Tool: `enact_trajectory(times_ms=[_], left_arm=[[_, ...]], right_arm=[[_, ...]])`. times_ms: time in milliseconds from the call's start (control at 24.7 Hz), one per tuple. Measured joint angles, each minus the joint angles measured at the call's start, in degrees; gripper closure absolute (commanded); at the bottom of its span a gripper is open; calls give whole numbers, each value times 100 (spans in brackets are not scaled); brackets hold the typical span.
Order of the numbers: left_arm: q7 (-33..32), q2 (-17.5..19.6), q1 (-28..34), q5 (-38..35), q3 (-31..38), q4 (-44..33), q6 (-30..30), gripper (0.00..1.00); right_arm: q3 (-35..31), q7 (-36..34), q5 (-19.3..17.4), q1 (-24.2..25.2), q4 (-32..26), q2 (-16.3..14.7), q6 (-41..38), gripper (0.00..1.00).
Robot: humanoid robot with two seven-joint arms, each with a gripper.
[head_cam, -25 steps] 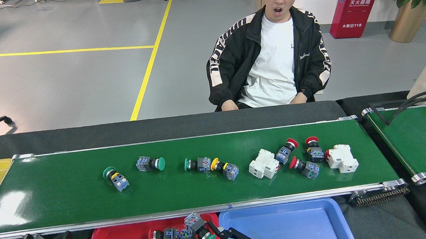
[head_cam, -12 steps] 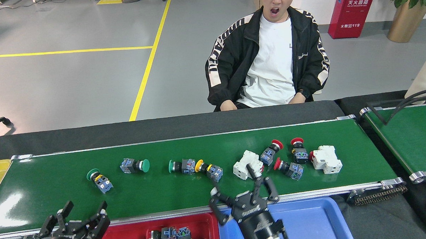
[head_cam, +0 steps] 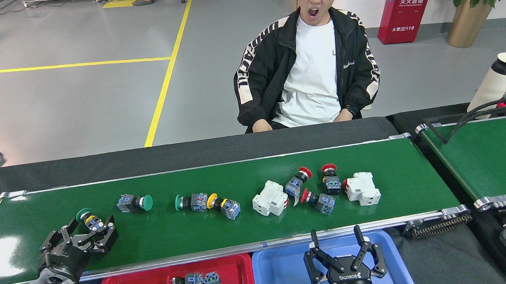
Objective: Pick switch part from conveyor to tray
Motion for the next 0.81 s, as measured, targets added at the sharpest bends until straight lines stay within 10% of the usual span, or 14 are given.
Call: enact_trajectory(times_ms=[283,729,810], left_arm=[[25,47,201,585,-51,-195,-171,95],[44,-278,2819,1637,235,-3307,-2097,89],[44,-262,2823,1566,-199,-3407,-2146,73]], right_arm=[[1039,293,-17,-1415,1210,286,-19,0],[1475,421,-479,-2671,3342,993,-470,0],[1517,434,-778,-2814,3449,994,-508,17]])
